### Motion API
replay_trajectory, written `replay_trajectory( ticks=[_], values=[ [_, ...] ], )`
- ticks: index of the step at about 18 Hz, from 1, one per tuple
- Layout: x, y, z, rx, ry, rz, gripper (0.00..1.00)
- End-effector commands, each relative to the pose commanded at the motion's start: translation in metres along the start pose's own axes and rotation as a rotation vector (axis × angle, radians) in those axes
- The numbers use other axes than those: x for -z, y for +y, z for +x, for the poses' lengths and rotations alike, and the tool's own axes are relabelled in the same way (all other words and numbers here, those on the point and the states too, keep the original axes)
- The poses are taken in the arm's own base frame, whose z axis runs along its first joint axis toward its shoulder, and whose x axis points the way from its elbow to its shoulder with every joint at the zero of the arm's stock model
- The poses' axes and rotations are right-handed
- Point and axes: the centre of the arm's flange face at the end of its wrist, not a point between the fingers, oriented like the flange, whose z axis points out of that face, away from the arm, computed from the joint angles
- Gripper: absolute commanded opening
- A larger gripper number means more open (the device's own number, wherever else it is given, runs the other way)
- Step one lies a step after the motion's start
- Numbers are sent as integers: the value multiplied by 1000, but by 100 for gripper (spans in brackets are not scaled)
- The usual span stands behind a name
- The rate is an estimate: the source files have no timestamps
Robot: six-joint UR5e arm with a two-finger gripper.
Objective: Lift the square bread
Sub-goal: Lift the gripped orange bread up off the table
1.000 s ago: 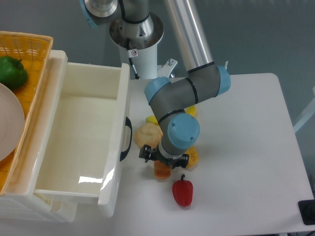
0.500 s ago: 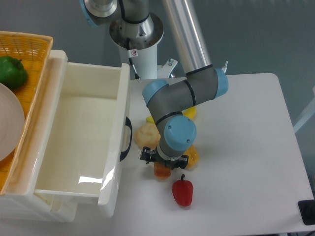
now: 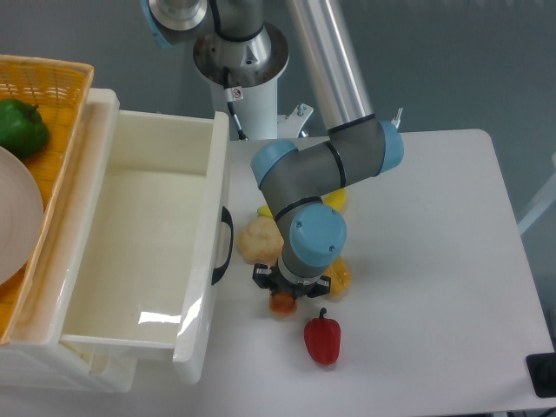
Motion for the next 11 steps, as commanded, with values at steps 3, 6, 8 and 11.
replay_trajectory(
  ticks=[3, 6, 8, 11],
  values=[
    [8, -3, -1, -6, -9, 12, 0],
    [24, -6, -3, -6, -23, 34, 0],
    [40, -5, -2, -10, -36, 54, 0],
    [58, -3, -1, -11, -49, 78, 0]
  ],
)
